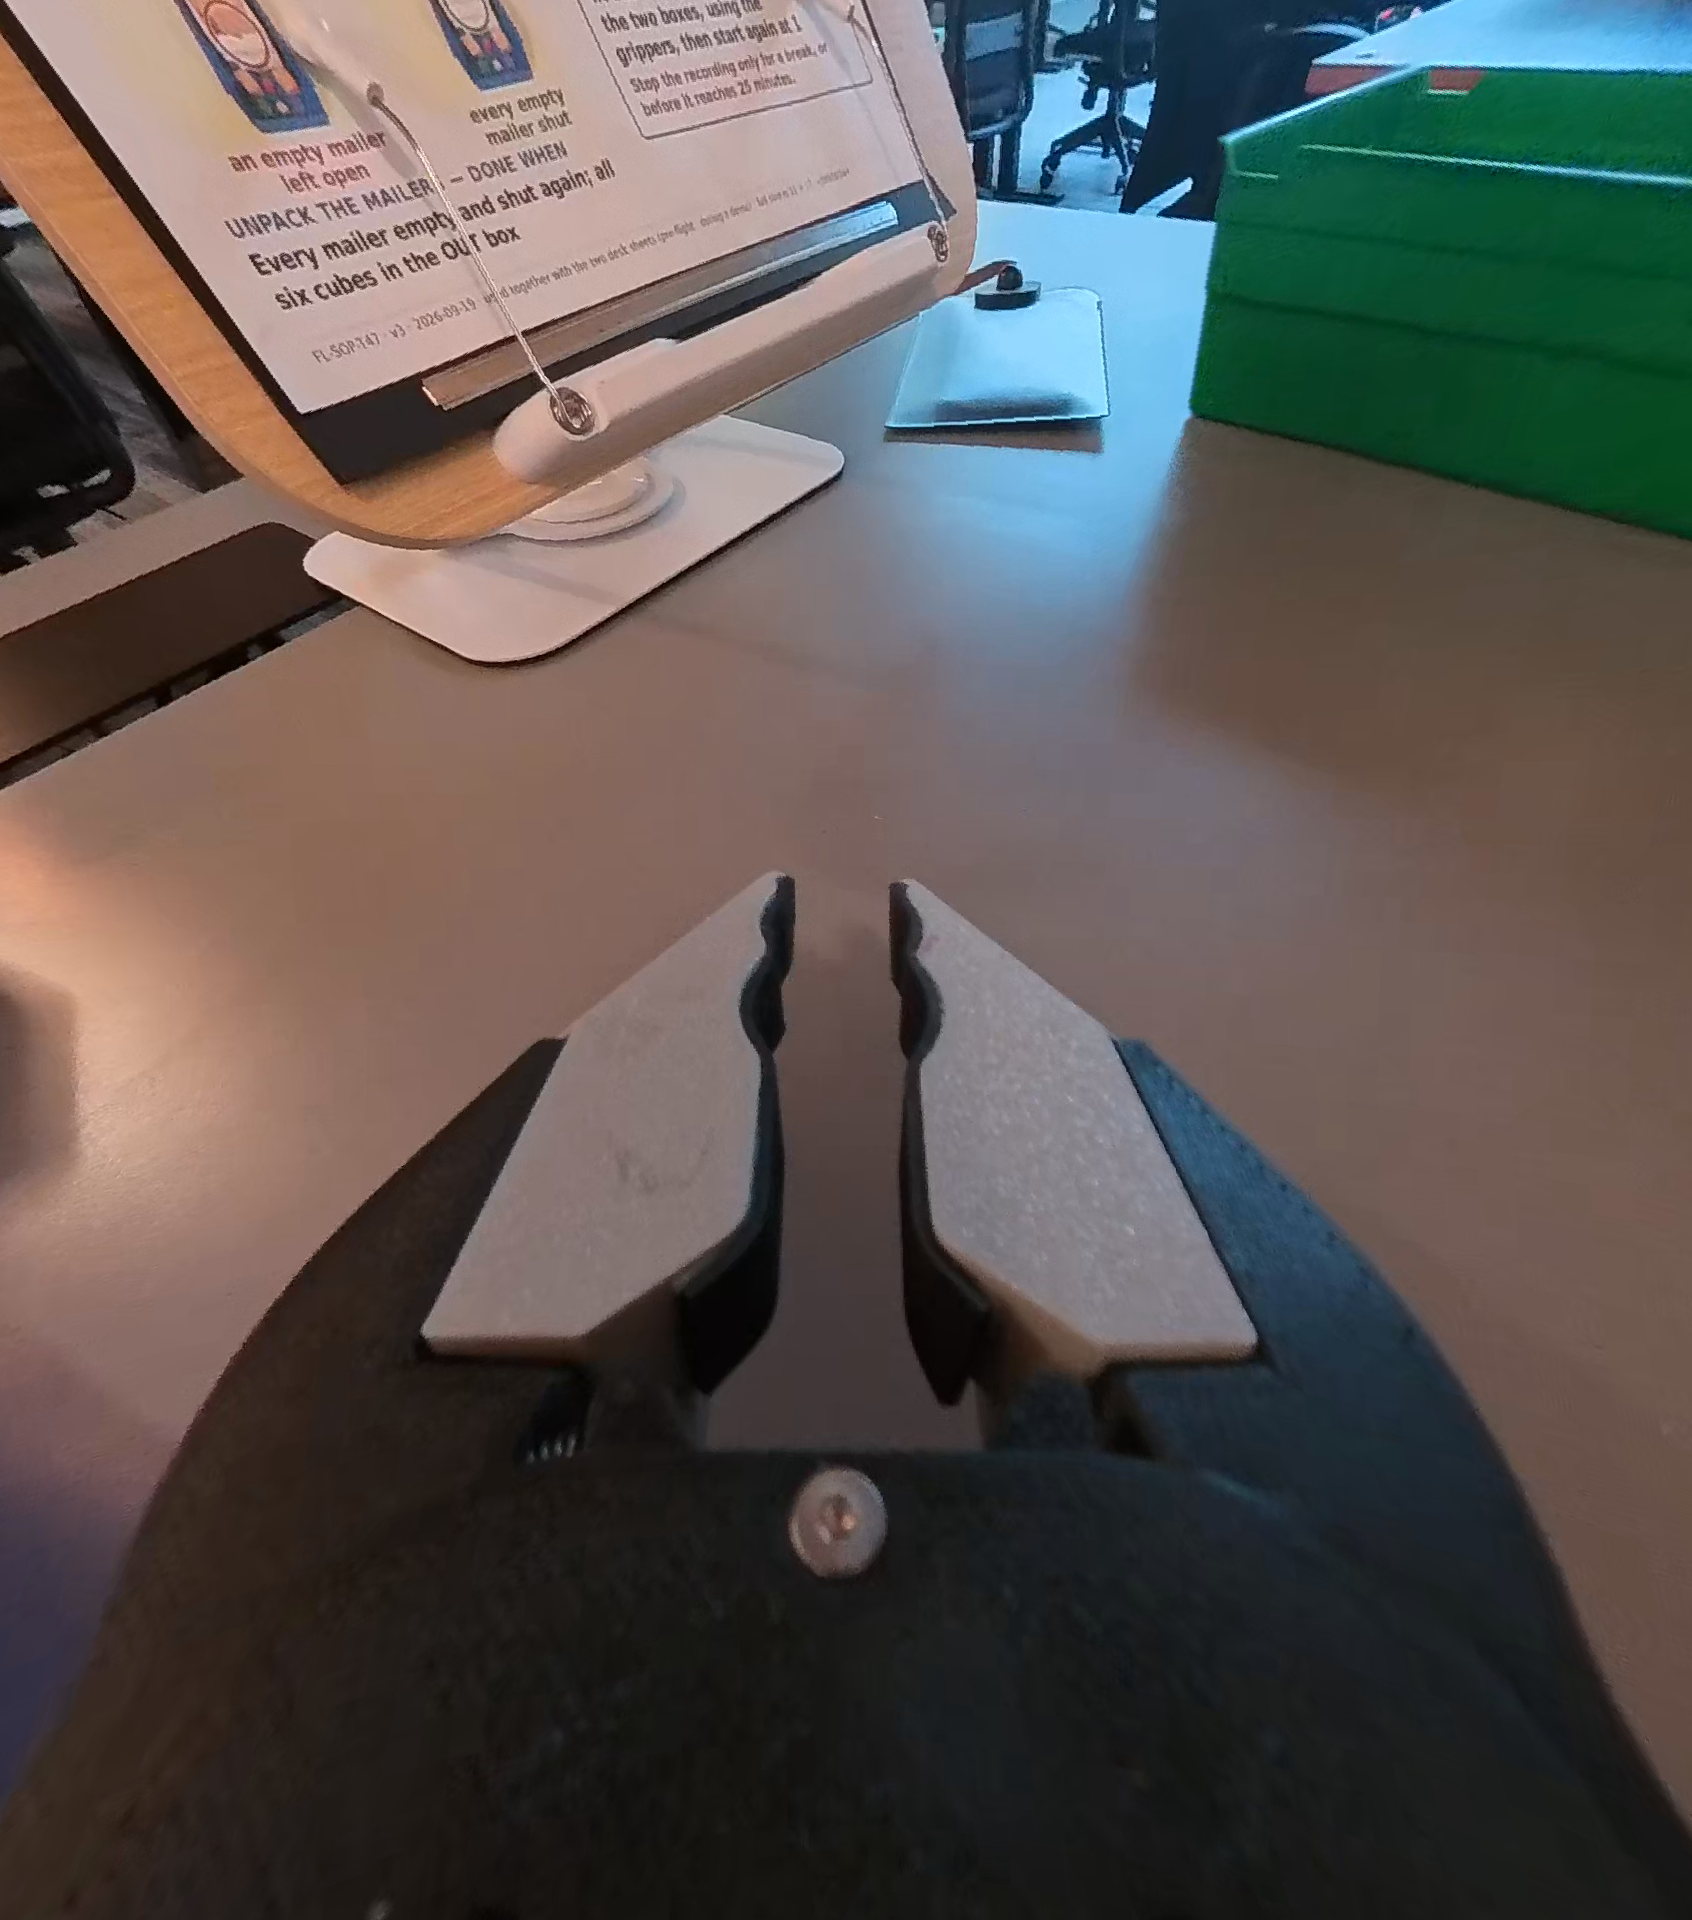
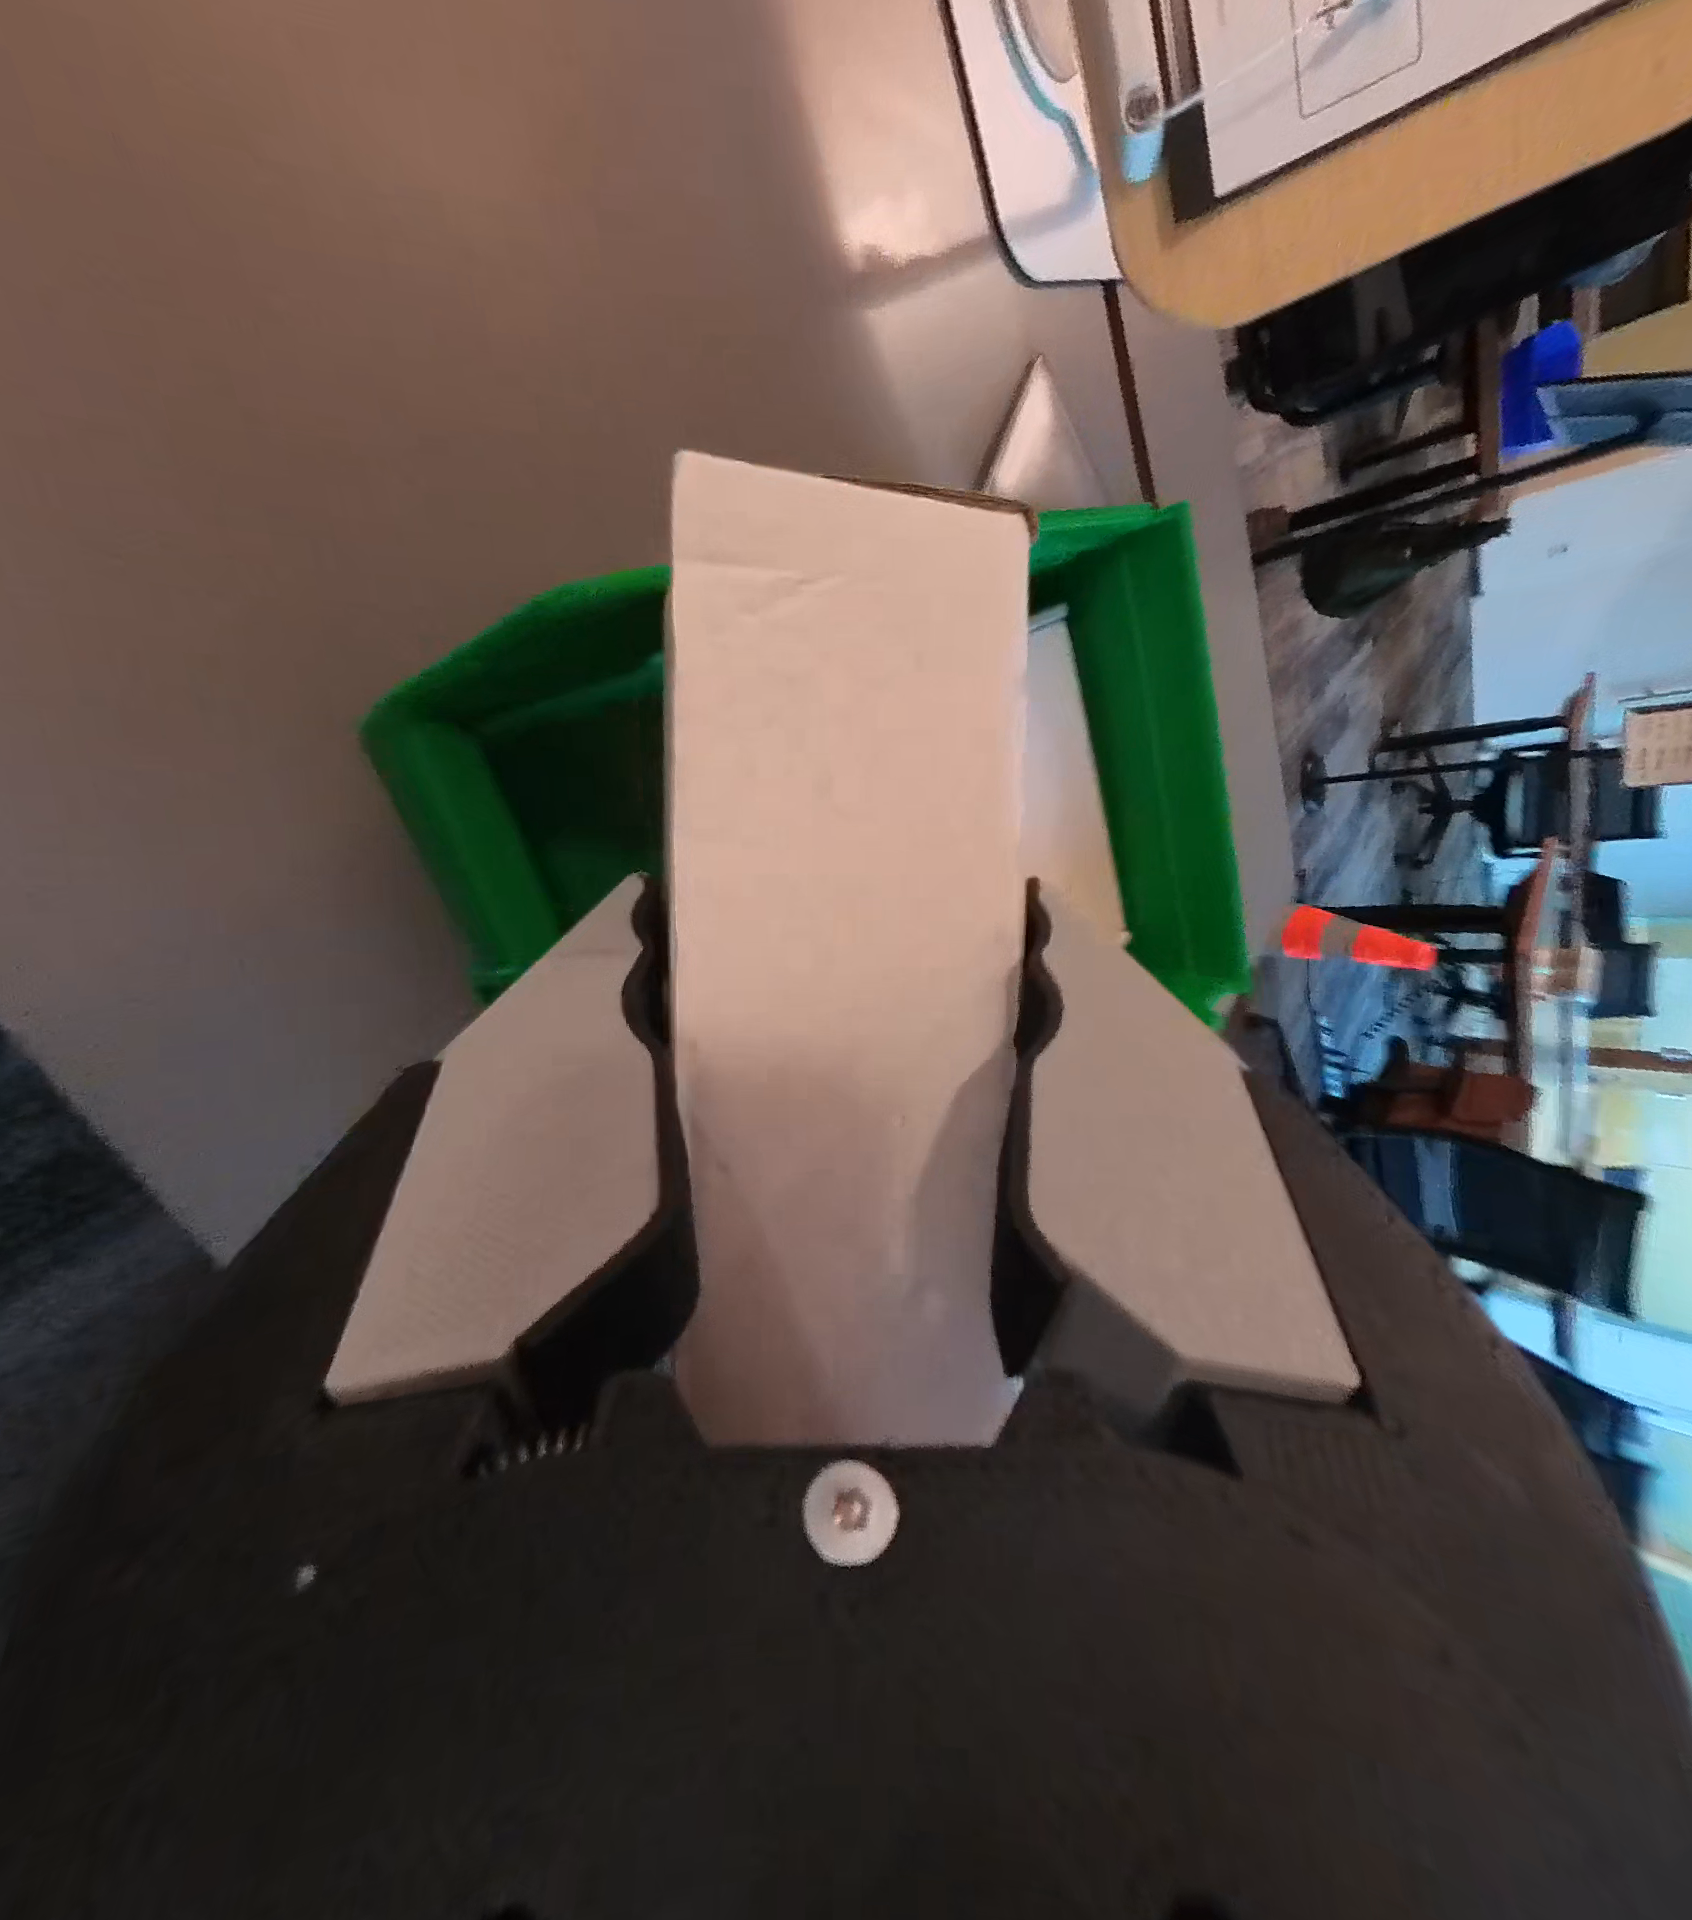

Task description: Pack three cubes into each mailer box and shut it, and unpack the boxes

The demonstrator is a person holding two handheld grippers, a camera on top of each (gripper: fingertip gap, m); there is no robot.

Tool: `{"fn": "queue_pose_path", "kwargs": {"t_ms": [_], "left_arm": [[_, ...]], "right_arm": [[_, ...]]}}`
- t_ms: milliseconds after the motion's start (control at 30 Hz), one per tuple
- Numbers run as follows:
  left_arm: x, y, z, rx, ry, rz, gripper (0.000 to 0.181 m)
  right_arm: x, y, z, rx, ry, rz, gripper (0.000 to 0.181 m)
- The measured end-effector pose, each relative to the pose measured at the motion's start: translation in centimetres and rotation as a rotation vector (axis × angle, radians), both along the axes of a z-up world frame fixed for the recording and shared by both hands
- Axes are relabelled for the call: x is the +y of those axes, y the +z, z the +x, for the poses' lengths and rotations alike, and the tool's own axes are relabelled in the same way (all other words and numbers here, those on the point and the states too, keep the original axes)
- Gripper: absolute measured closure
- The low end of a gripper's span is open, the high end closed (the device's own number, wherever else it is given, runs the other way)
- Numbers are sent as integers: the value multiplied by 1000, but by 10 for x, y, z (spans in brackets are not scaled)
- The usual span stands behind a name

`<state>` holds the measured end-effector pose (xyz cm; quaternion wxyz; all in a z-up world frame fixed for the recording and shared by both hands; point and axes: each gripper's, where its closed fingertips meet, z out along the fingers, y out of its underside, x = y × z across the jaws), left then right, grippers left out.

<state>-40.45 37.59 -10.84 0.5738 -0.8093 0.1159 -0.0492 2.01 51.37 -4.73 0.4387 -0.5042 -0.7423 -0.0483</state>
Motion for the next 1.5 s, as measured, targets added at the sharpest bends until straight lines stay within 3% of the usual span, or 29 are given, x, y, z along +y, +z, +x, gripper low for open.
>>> {"fn": "queue_pose_path", "kwargs": {"t_ms": [167,233,367,500,600,733,933,1100,1233,1400,1500], "left_arm": [[-1,1,0,-9,-2,2,165],[0,0,1,-12,-5,-5,165],[0,-2,2,1,-9,-11,165],[-1,-2,4,10,-20,-8,164],[-2,0,3,-4,-17,0,164],[-2,1,3,-31,-24,-1,164],[-2,-2,6,-27,-37,-17,163],[-3,-2,8,-36,-52,-23,163],[-2,-4,8,-41,-53,-35,162],[-7,-2,18,-51,-104,-28,162],[-7,-4,20,-47,-114,-43,161]], "right_arm": [[31,25,0,-65,-92,274,115],[40,22,3,-113,-96,330,115],[40,0,-7,-147,17,361,116],[45,7,-28,-100,73,485,114],[53,-14,-26,-169,109,417,116],[41,-68,8,-374,87,80,114],[41,-52,19,-314,10,19,118],[20,-58,27,-337,1,-217,115],[41,-62,10,-318,-51,-115,116],[71,-76,17,-576,-88,227,113],[58,-75,13,-534,-57,111,118]]}}
